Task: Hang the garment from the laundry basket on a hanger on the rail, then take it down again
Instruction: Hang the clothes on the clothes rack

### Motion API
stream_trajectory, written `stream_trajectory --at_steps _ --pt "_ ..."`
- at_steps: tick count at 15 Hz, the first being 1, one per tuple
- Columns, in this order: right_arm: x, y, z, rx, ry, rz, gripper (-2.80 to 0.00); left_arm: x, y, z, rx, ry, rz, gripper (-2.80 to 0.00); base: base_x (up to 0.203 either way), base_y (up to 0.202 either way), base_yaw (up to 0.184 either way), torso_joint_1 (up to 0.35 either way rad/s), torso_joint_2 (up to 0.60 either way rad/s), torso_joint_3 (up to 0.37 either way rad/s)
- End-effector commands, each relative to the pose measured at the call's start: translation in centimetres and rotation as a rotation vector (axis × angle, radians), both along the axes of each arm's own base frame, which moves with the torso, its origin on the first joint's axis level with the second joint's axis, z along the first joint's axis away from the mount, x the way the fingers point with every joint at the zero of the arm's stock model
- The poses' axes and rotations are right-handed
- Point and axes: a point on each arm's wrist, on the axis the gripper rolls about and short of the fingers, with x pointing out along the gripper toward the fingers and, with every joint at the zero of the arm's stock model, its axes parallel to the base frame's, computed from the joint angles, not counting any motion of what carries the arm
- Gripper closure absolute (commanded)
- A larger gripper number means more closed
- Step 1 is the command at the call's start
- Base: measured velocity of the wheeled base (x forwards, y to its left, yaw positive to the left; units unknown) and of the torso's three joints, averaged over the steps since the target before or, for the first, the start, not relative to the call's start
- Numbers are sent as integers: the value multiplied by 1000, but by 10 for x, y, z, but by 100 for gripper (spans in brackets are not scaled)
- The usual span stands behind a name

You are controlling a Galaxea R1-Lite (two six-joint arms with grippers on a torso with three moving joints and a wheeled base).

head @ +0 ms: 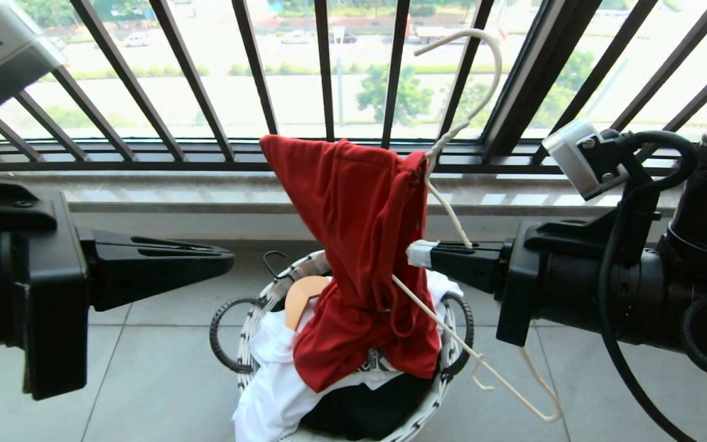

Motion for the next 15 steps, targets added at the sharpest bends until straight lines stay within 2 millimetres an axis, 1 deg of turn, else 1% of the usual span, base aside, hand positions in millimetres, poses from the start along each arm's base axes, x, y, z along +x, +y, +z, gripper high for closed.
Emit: stream_trajectory --at_steps 1,3,5,6,8,9,14,15 --pt "9 2 6 17 -8 55 0 5 5 -5 24 52 -102 0 0 0 0 0 0 0" --pt "17 -2 3 16 6 144 0 16 14 -7 8 96 -131 0 0 0 0 0 0 0" --pt "25 -11 3 22 15 252 0 30 11 -12 6 144 -167 0 0 0 0 0 0 0" --pt "28 -14 5 28 10 284 0 31 12 -12 6 144 -168 0 0 0 0 0 0 0" --pt "35 -10 -4 14 43 301 0 27 15 -12 14 119 -173 0 0 0 0 0 0 0" --pt "35 -8 -7 10 54 325 0 25 16 -15 32 110 -182 0 0 0 0 0 0 0" --pt "30 -8 -21 -8 70 475 0 26 16 -18 55 93 -193 0 0 0 0 0 0 0" --pt "29 -8 -21 -6 68 496 0 24 16 -18 53 89 -195 0 0 0 0 0 0 0"
